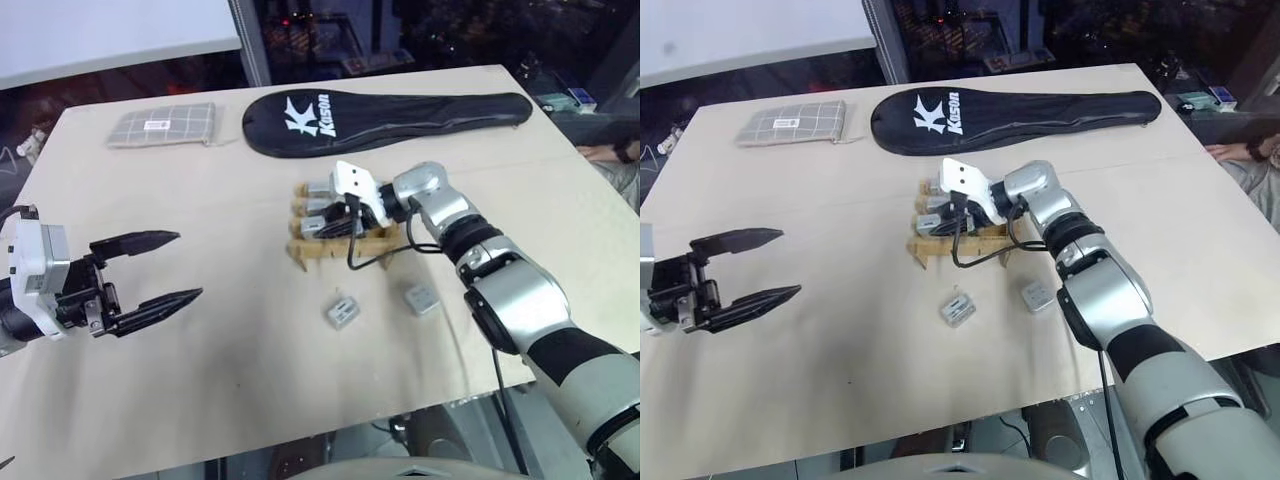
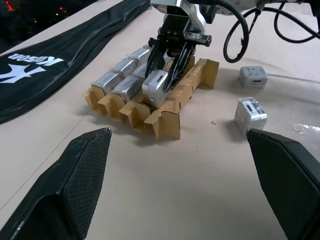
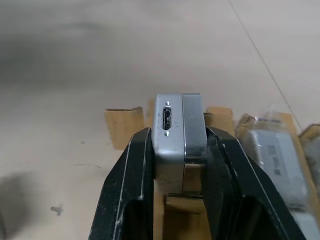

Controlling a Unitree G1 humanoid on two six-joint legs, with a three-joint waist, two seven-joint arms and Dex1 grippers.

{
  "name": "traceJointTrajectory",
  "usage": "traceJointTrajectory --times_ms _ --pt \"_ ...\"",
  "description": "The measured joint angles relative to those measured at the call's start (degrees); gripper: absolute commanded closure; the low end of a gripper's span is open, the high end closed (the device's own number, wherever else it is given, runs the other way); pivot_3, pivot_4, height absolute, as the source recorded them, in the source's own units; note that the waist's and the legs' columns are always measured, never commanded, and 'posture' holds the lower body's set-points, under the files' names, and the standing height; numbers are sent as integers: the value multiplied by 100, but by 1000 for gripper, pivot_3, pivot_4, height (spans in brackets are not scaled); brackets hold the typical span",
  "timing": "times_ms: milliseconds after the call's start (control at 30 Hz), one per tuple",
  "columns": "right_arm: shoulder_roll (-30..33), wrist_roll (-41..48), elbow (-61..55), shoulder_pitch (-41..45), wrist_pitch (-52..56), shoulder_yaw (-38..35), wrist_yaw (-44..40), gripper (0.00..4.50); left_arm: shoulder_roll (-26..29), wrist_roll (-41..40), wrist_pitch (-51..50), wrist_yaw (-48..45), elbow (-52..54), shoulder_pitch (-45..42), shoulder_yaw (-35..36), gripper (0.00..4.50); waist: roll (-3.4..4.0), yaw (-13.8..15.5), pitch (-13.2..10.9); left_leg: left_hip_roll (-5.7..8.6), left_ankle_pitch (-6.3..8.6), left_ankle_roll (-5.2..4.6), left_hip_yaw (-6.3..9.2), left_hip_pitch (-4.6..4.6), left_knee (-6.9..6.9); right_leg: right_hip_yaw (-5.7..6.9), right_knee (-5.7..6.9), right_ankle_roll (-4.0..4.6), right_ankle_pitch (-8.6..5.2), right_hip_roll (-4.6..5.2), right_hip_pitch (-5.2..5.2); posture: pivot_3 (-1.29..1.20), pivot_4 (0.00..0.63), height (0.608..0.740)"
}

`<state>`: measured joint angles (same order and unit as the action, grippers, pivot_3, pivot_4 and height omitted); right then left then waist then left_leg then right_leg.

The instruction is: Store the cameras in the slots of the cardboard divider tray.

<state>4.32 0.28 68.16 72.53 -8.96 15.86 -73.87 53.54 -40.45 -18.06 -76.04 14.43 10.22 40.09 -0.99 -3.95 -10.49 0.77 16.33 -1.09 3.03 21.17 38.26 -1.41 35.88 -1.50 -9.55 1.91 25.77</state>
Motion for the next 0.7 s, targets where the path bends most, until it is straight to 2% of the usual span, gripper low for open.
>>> traceJointTrajectory --times_ms 300,367,400,567,700 --pt "-135 -240 293 54 -52 -175 318 3753 0 0 9 -40 -8 73 -1 0 0 1 0 1 -1 2 3 3 0 2 -2 0 0 1 0 0 150 740" --pt "-149 -271 322 54 -57 -193 328 2705 0 0 9 -50 -8 93 -1 0 0 0 0 1 -1 2 4 3 0 4 -1 0 0 1 0 0 150 740" --pt "-149 -288 324 54 -57 -206 322 2406 0 0 9 -54 -8 106 -1 0 1 0 0 1 -1 2 4 3 0 4 -1 0 0 1 0 0 150 740" --pt "-129 -232 310 54 -39 -504 306 59 1 1 9 -104 -71 66 -24 0 1 1 0 1 -1 1 8 3 0 7 0 0 0 0 0 0 150 740" --pt "186 -17 -259 -8 111 -713 -29 59 8 8 10 -130 -182 -115 -166 0 3 18 -2 2 -1 1 15 6 2 14 -3 -1 1 1 -3 0 150 740"
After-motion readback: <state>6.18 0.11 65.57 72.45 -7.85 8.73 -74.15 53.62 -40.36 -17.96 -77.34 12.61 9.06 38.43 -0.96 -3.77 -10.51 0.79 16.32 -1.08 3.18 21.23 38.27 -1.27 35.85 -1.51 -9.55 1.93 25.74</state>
